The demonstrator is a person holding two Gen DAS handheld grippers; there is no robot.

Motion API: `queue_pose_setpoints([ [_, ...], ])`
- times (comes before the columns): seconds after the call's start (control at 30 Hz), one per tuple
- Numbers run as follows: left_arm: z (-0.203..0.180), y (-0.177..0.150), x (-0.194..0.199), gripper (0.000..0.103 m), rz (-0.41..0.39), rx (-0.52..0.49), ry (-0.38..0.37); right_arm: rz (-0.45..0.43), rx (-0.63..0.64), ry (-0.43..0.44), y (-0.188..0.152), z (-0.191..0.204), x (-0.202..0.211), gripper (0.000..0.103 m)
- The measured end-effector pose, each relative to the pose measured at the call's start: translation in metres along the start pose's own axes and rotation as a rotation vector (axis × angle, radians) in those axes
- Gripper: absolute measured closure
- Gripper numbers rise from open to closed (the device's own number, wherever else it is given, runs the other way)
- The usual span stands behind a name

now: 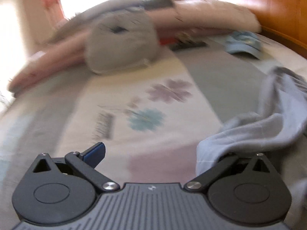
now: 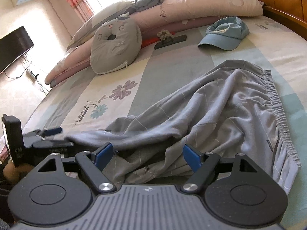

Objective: Fold clothes

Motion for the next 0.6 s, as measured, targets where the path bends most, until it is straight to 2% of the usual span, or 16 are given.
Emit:
queue_pose_setpoints([
  [0.07, 0.009, 0.004, 0.0, 0.001, -0.025, 0.01, 0.07, -0.003, -0.004, -0.003, 0.0, 0.002, -0.001, 0.019],
  [0.2, 0.027, 0.022, -0.004, 0.001, -0.088, -0.014, 0.137, -0.005, -0.005, -0.009, -0.001, 0.007, -0.004, 0.019],
  [0.6, 0.073, 0.099, -0.032, 0.0, -0.261, -0.173, 0.262, -0.002, 0.002, -0.029, -0.006, 0.03, -0.016, 0.019],
])
Point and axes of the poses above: each gripper's, at about its wrist camera, not at the fingertips, and x roughly against the way its jaws point, z to its left, y to its top, the point moved 1 cm from there along -x, roughly the way its jaws point, and after that the axes turned 10 degrees about -x, right-handed, at the moved point
